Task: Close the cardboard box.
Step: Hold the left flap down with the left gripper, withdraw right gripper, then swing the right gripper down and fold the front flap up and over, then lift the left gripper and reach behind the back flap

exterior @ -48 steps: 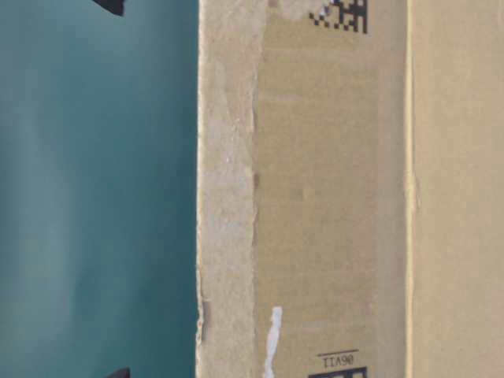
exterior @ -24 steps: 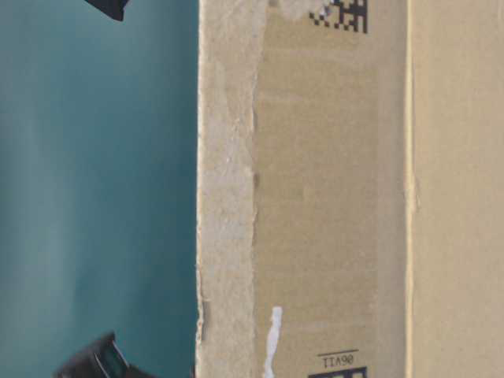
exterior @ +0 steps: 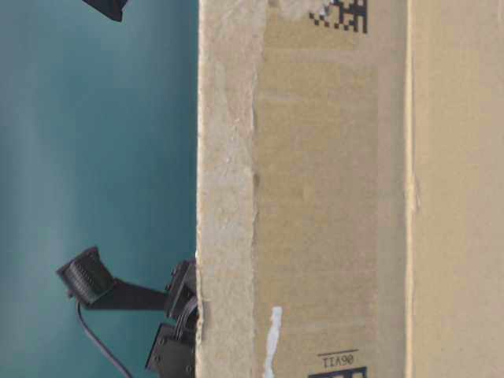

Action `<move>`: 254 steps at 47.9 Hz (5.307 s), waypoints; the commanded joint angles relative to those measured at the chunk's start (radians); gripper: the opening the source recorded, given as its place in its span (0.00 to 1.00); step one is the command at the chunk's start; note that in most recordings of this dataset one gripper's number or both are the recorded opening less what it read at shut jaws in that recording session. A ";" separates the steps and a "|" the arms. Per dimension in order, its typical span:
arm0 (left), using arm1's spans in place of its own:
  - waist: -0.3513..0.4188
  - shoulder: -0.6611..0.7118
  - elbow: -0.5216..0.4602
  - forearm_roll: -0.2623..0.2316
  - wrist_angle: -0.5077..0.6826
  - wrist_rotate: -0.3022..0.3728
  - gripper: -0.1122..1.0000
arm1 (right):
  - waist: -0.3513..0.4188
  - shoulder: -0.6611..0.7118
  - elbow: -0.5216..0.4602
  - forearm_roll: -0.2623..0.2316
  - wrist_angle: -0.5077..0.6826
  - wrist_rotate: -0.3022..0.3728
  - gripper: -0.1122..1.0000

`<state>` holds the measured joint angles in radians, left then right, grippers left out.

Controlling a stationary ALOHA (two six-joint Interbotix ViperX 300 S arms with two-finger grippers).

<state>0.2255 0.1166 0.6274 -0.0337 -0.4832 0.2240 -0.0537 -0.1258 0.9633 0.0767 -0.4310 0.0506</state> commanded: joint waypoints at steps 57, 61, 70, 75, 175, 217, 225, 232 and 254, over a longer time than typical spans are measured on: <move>0.012 0.069 -0.028 0.000 0.002 -0.008 0.10 | 0.127 -0.324 -0.058 0.002 0.150 0.000 0.10; 0.012 0.069 -0.026 0.000 0.003 -0.008 0.10 | 0.192 -0.374 -0.055 0.002 0.147 0.000 0.10; 0.012 0.069 -0.026 0.000 0.005 -0.009 0.10 | 0.347 -0.428 -0.037 0.000 0.150 0.000 0.10; 0.012 0.069 -0.026 0.000 0.006 -0.009 0.10 | 0.417 -0.420 -0.031 -0.002 0.156 -0.002 0.10; 0.005 -0.006 -0.029 0.000 0.025 -0.009 0.10 | 0.078 -0.138 -0.008 0.012 0.307 0.018 0.10; 0.252 -0.146 -0.319 0.003 0.704 0.002 0.10 | 0.078 -0.137 -0.009 0.012 0.258 0.017 0.10; 0.287 -0.091 -0.362 0.003 0.811 0.002 0.10 | 0.078 -0.137 -0.009 0.011 0.258 0.017 0.10; 0.288 -0.066 -0.394 0.003 0.905 0.002 0.10 | 0.078 -0.137 -0.011 0.011 0.255 0.015 0.10; 0.270 -0.064 -0.407 0.005 0.956 -0.005 0.10 | 0.078 -0.138 -0.009 0.009 0.249 0.015 0.10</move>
<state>0.5077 0.0721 0.2485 -0.0322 0.4633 0.2224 0.0230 -0.2592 0.9679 0.0874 -0.1764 0.0660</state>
